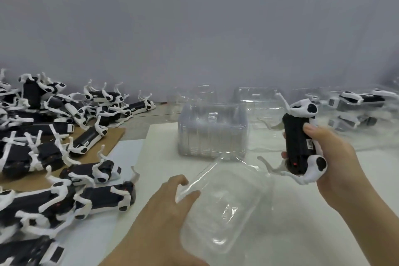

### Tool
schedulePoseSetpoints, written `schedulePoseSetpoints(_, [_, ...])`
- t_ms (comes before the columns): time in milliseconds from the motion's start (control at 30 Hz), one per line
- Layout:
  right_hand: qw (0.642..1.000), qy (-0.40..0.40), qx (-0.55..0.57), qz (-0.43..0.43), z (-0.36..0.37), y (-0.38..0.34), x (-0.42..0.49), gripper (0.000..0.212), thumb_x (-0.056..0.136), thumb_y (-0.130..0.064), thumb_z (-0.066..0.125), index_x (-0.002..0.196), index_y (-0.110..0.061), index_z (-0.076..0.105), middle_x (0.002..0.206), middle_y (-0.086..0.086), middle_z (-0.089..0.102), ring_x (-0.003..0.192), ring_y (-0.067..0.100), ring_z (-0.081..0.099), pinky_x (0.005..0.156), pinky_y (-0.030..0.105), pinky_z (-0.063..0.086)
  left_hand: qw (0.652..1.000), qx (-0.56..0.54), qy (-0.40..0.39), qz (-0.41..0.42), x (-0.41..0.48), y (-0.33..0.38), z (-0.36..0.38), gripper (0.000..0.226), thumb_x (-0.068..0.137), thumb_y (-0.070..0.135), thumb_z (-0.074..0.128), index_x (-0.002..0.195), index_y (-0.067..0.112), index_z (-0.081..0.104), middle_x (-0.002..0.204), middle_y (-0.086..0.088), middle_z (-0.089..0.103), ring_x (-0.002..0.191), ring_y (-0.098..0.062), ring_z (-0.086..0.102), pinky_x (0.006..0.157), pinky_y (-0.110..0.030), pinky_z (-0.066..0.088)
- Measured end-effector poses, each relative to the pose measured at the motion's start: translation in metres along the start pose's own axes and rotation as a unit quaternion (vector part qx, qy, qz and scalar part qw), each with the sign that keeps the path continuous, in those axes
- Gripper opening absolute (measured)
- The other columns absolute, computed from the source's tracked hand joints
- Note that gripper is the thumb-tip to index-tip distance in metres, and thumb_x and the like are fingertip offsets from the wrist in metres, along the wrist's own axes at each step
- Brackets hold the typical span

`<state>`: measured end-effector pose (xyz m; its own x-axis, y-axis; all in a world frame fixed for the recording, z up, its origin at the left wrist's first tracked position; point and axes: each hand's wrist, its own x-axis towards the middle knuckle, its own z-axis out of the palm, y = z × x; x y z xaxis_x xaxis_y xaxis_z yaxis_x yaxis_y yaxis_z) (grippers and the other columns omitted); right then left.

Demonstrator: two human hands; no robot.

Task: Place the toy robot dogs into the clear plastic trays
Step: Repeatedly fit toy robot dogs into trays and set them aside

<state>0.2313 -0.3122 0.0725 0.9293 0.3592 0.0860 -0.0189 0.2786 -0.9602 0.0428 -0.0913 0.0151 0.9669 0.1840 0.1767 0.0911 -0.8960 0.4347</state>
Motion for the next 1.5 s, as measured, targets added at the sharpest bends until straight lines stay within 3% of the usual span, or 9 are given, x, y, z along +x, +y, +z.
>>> schedulePoseSetpoints(133, [1.000, 0.006, -0.001, 0.014, -0.001, 0.004, -0.001, 0.041, 0.069, -0.036, 0.066, 0.097, -0.006, 0.064, 0.086, 0.014, 0.060, 0.063, 0.028, 0.064, 0.049, 0.036, 0.054, 0.991, 0.062, 0.085, 0.087, -0.025, 0.030, 0.008, 0.077, 0.067, 0.020, 0.064, 0.141, 0.027, 0.045, 0.101, 0.007, 0.037, 0.038, -0.011, 0.041, 0.035, -0.017, 0.039])
schedulePoseSetpoints(300, [0.999, -0.033, -0.035, -0.018, -0.005, 0.002, -0.004, 0.017, 0.072, -0.036, 0.064, 0.077, -0.021, 0.071, 0.073, 0.005, 0.062, 0.067, 0.026, 0.063, 0.054, 0.037, 0.053, 0.959, 0.066, 0.116, 0.251, -0.013, 0.008, -0.009, 0.060, 0.079, 0.056, 0.063, 0.134, 0.039, 0.047, 0.130, 0.016, 0.042, 0.106, 0.000, 0.048, 0.094, -0.013, 0.037])
schedulePoseSetpoints(433, [0.991, -0.104, -0.072, -0.037, -0.002, 0.003, 0.001, 0.019, 0.078, -0.031, 0.075, 0.096, -0.026, 0.074, 0.081, 0.001, 0.070, 0.073, 0.021, 0.067, 0.066, 0.036, 0.057, 0.990, -0.021, 0.037, 0.136, 0.014, -0.012, -0.003, 0.106, 0.043, 0.080, 0.075, 0.136, 0.049, 0.033, 0.156, 0.019, 0.015, 0.142, 0.002, 0.015, 0.111, -0.031, 0.022])
schedulePoseSetpoints(533, [0.982, -0.167, -0.090, -0.015, 0.005, 0.004, 0.012, 0.047, 0.073, -0.034, 0.071, 0.119, -0.028, 0.064, 0.099, 0.002, 0.075, 0.087, 0.022, 0.073, 0.069, 0.031, 0.059, 0.990, -0.126, 0.036, 0.059, 0.025, -0.021, 0.014, 0.103, 0.041, 0.071, 0.080, 0.132, 0.054, 0.033, 0.152, 0.037, 0.007, 0.141, 0.012, 0.011, 0.113, -0.029, 0.025])
schedulePoseSetpoints(733, [0.918, -0.261, -0.296, -0.048, 0.031, 0.010, 0.034, 0.037, 0.081, -0.023, 0.076, 0.110, -0.040, 0.060, 0.104, -0.013, 0.070, 0.090, 0.007, 0.070, 0.071, 0.021, 0.055, 0.984, -0.171, 0.056, 0.022, 0.032, -0.025, 0.032, 0.116, 0.040, 0.071, 0.082, 0.137, 0.062, 0.018, 0.155, 0.028, 0.004, 0.143, 0.010, 0.006, 0.105, -0.011, 0.018])
schedulePoseSetpoints(1000, [0.698, -0.369, -0.604, -0.108, 0.061, 0.019, 0.041, 0.043, 0.078, -0.035, 0.078, 0.111, -0.047, 0.052, 0.105, -0.026, 0.049, 0.084, -0.011, 0.046, 0.063, 0.011, 0.033, 0.955, -0.290, 0.041, -0.042, 0.034, -0.036, 0.039, 0.141, 0.038, 0.060, 0.090, 0.147, 0.050, 0.001, 0.148, 0.029, 0.025, 0.134, 0.020, 0.021, 0.099, 0.003, 0.023])
schedulePoseSetpoints(1167, [0.614, -0.343, -0.682, -0.198, 0.060, 0.026, 0.041, 0.053, 0.077, -0.050, 0.075, 0.126, -0.042, 0.055, 0.103, -0.023, 0.056, 0.103, 0.010, 0.042, 0.089, 0.025, 0.032, 0.953, -0.296, 0.046, -0.043, 0.034, -0.038, 0.040, 0.138, 0.037, 0.058, 0.090, 0.148, 0.044, 0.009, 0.151, 0.028, 0.025, 0.135, 0.019, 0.022, 0.101, 0.001, 0.023])
schedulePoseSetpoints(1367, [0.670, -0.370, -0.622, -0.166, 0.057, 0.035, 0.045, 0.055, 0.078, -0.041, 0.078, 0.128, -0.036, 0.057, 0.107, -0.014, 0.042, 0.099, 0.007, 0.038, 0.071, 0.013, 0.030, 0.944, -0.330, 0.018, -0.027, 0.035, -0.038, 0.038, 0.135, 0.040, 0.042, 0.096, 0.147, 0.042, 0.013, 0.150, 0.030, 0.025, 0.129, 0.024, 0.027, 0.091, 0.005, 0.030])
schedulePoseSetpoints(1500, [0.617, -0.386, -0.649, -0.223, 0.058, 0.048, 0.044, 0.053, 0.081, -0.043, 0.075, 0.128, -0.028, 0.058, 0.106, -0.008, 0.051, 0.102, 0.013, 0.041, 0.076, 0.019, 0.024, 0.940, -0.340, 0.008, -0.014, 0.035, -0.036, 0.036, 0.132, 0.043, 0.020, 0.099, 0.146, 0.035, 0.017, 0.145, 0.031, 0.031, 0.124, 0.024, 0.035, 0.088, 0.004, 0.034])
